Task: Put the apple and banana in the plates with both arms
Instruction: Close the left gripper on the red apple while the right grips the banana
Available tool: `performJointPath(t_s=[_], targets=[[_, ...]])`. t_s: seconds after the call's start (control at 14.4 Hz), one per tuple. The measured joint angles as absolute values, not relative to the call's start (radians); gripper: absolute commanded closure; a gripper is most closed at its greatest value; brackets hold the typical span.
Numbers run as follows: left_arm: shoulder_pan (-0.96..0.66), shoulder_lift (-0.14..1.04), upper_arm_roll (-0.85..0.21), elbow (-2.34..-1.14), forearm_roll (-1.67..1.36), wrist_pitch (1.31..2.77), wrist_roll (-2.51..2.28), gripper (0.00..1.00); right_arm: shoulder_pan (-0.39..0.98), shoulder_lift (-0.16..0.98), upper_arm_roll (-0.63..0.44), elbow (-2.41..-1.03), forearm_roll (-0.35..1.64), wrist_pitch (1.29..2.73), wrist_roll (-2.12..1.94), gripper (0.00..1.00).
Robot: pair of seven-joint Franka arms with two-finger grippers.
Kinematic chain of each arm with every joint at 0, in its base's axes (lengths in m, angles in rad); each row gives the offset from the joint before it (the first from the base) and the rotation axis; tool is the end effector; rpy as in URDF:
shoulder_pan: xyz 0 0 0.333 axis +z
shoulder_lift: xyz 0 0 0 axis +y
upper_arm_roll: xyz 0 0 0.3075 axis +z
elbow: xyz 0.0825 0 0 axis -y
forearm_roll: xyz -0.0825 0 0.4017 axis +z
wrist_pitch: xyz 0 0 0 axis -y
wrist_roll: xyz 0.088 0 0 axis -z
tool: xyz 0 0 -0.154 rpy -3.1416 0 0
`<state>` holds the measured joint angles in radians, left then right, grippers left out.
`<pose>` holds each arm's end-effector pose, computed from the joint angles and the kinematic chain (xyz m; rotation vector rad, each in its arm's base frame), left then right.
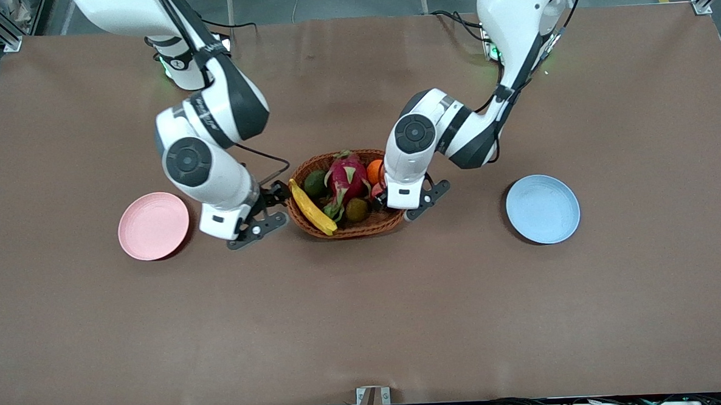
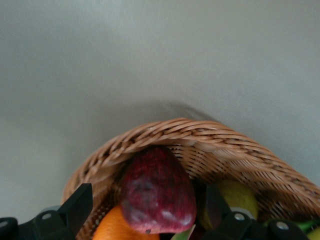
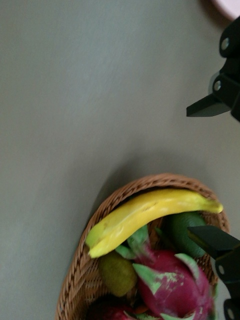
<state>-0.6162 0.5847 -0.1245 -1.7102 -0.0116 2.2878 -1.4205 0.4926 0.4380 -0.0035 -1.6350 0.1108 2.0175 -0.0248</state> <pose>0.5053 -0.4575 0.1878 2.9134 1.0764 -0.1082 0.5919 0.3279 0.2973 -2.9759 -0.7023 0.1167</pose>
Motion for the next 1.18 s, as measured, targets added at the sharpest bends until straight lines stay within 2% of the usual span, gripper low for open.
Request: performJointPath(t_s=[0.42,0.56,0.7,0.91,1.04,1.18], targets=[[-0.641,0.635,-0.126,-1.708,-0.012,2.323,-1.487,0.01,0.564,0.516,-0.004,-1.634,0.113,2.174,-0.025,0.3],[-0.641,0.643,-0.126,-1.708,-0.012,2.326,-1.489,0.07,0.572,0.537,-0.004,-1.634,0.113,2.213,-0.025,0.32],[-0.641,0.648,-0.126,-1.707,-0.012,2.33,-1.489,0.27,0.574,0.559,-0.004,-1.634,0.113,2.251,-0.025,0.36],[-0.641,0.651,-0.126,-1.701,-0.012,2.339,-1.489,0.59,0.582,0.58,-0.004,-1.633,0.113,2.272,-0.025,0.37],[-0.641,0.651,-0.126,-1.701,-0.012,2.339,-1.489,0.73,0.589,0.584,-0.004,-1.632,0.113,2.275,-0.025,0.37],[-0.641,0.651,-0.126,-1.699,-0.012,2.339,-1.489,0.76,0.593,0.589,-0.004,-1.632,0.113,2.284,-0.025,0.37]])
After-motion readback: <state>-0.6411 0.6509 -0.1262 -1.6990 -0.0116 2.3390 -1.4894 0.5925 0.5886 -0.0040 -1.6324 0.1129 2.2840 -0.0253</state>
